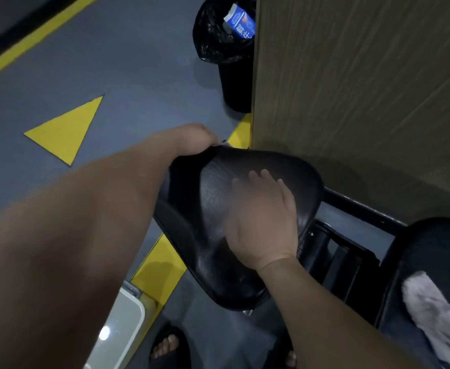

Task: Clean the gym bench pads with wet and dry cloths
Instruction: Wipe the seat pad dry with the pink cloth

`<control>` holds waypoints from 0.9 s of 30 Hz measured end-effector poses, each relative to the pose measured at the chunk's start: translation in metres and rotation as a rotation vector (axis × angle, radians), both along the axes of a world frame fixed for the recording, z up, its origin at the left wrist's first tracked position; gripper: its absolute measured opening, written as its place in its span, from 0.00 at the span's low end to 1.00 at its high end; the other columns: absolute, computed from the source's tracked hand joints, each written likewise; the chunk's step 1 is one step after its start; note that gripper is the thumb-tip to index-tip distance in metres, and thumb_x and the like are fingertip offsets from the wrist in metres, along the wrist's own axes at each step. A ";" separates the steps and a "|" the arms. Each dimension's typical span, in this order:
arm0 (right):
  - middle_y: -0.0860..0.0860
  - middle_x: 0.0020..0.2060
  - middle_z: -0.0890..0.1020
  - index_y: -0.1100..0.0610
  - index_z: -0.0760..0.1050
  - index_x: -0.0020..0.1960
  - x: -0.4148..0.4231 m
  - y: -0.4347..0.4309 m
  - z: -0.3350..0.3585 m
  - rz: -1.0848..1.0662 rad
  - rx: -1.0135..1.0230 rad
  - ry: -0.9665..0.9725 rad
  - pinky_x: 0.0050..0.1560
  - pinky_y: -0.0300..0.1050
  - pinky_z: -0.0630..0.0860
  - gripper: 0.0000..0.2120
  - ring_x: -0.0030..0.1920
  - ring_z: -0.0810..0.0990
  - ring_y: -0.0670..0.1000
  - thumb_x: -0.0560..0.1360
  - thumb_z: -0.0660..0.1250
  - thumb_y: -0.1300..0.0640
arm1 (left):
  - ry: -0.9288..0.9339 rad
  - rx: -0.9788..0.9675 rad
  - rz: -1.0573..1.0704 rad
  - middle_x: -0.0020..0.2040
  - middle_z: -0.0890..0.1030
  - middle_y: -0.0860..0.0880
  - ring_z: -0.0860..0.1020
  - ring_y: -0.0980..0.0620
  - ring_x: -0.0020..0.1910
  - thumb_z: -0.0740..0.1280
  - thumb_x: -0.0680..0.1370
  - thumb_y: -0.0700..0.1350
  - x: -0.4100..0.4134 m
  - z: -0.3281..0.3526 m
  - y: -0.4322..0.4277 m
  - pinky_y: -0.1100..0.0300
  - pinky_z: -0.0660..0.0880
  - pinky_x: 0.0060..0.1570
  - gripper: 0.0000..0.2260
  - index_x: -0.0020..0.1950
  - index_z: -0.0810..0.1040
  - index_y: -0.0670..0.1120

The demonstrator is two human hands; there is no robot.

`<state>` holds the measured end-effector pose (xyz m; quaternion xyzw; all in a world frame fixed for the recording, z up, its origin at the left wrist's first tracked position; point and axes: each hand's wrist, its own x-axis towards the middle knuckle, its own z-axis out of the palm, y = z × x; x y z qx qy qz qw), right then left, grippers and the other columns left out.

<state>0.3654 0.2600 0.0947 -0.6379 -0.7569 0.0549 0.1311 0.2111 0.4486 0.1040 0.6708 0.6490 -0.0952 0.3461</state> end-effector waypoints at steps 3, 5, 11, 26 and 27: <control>0.60 0.45 0.85 0.60 0.84 0.47 -0.004 0.000 0.012 0.024 0.122 0.035 0.44 0.60 0.81 0.20 0.45 0.83 0.65 0.68 0.57 0.52 | -0.178 -0.041 0.187 0.58 0.85 0.51 0.82 0.49 0.56 0.65 0.78 0.55 -0.036 -0.004 -0.003 0.55 0.73 0.66 0.16 0.58 0.86 0.50; 0.61 0.41 0.85 0.60 0.84 0.43 -0.007 -0.001 0.020 0.027 0.206 0.063 0.38 0.59 0.82 0.20 0.40 0.84 0.65 0.68 0.56 0.53 | -0.290 -0.110 0.277 0.54 0.86 0.54 0.84 0.51 0.55 0.64 0.76 0.56 -0.048 -0.011 -0.002 0.53 0.74 0.67 0.15 0.56 0.87 0.55; 0.61 0.39 0.84 0.61 0.84 0.41 -0.008 -0.002 0.027 0.008 0.190 0.084 0.35 0.61 0.81 0.19 0.38 0.83 0.66 0.67 0.56 0.54 | -0.315 -0.149 0.371 0.54 0.86 0.53 0.84 0.49 0.55 0.64 0.73 0.63 -0.052 -0.015 -0.003 0.51 0.74 0.66 0.18 0.55 0.87 0.58; 0.60 0.38 0.82 0.58 0.82 0.40 -0.003 -0.004 0.017 -0.040 0.039 0.135 0.40 0.64 0.79 0.08 0.40 0.81 0.66 0.65 0.66 0.56 | -0.375 0.147 0.774 0.66 0.79 0.41 0.76 0.41 0.64 0.56 0.86 0.53 -0.064 -0.031 -0.060 0.53 0.71 0.64 0.20 0.64 0.80 0.42; 0.59 0.39 0.82 0.58 0.82 0.42 -0.003 -0.004 0.015 -0.036 0.037 0.131 0.42 0.63 0.79 0.10 0.41 0.81 0.65 0.67 0.64 0.55 | -0.333 0.197 0.726 0.69 0.76 0.40 0.74 0.40 0.68 0.54 0.87 0.53 -0.060 -0.028 -0.060 0.54 0.68 0.66 0.21 0.68 0.78 0.41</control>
